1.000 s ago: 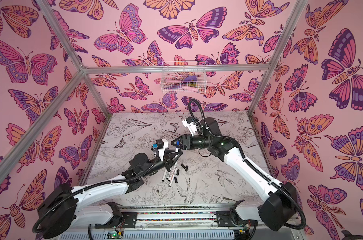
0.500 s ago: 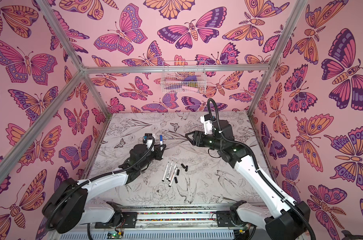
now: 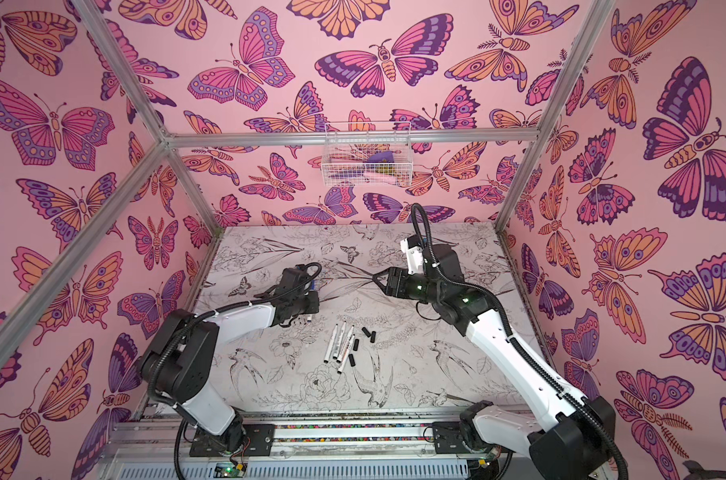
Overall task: Insert the pens into the pen caps
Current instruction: 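Lower the capped marker to the table and release it with the left gripper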
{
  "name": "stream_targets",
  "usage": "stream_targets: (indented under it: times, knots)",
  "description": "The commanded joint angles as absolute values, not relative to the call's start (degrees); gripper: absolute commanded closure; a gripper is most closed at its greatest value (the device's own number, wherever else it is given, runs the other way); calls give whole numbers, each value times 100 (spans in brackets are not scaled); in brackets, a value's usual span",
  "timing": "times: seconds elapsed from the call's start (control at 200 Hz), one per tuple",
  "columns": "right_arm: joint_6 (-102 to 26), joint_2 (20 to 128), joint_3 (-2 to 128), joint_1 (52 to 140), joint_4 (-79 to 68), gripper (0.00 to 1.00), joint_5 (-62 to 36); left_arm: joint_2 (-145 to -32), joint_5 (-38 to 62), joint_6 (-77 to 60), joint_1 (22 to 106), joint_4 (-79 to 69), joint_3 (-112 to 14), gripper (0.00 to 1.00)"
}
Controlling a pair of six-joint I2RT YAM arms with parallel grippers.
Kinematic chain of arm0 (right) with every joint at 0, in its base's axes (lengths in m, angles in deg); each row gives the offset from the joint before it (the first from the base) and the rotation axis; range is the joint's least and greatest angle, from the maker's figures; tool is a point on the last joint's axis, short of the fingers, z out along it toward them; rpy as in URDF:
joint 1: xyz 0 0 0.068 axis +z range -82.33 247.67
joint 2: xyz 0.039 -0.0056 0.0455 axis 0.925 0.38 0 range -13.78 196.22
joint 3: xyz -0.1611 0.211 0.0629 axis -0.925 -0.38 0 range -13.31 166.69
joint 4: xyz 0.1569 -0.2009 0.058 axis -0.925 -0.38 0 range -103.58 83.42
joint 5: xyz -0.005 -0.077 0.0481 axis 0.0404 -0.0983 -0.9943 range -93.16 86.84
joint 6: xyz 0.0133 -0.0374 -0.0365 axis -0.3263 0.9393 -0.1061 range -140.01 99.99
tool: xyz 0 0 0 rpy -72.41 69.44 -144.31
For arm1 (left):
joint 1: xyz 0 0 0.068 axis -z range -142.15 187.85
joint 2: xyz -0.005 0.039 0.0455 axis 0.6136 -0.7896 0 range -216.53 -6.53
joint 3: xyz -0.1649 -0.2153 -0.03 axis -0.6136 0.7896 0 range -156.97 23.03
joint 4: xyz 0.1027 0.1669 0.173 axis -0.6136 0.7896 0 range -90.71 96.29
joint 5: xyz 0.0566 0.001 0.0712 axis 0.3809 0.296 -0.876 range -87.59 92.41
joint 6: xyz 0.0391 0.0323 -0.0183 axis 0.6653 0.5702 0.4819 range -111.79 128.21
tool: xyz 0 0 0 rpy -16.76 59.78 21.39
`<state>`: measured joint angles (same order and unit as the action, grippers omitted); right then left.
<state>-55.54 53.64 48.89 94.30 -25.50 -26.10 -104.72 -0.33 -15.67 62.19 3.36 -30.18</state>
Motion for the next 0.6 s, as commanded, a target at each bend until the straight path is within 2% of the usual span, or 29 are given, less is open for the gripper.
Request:
stream_targets:
  times: [0.0, 0.065, 0.18, 0.195, 0.21, 0.285, 0.411, 0.596]
  knots:
    - [-5403, 5223, 4827, 9412, -2679, 39, -2495, -10704, -275, -1643, 6145, 1040, -3313, 100]
    - [-5411, 5200, 4814, 9412, -2707, 40, -2471, -10839, -379, -1624, 6141, 1205, -3404, 100]
    - [-5394, 5164, 4804, 9412, -2749, 40, -2425, -10920, -560, -1623, 6115, 1343, -3409, 84]
    - [-5387, 5159, 4804, 9412, -2750, 40, -2425, -10925, -585, -1623, 6114, 1351, -3408, 69]
    - [-5379, 5154, 4804, 9409, -2754, 40, -2425, -10934, -614, -1623, 6114, 1352, -3395, 63]
    - [-5368, 5135, 4793, 9412, -2761, 40, -2422, -10920, -681, -1640, 6098, 1412, -3362, 50]
    - [-5360, 5136, 4778, 9412, -2760, 41, -2423, -10833, -656, -1747, 6070, 1428, -3280, 44]
    - [-5394, 5173, 4743, 9412, -2671, 42, -2504, -10286, -364, -1788, 6089, 1410, -3042, 43]
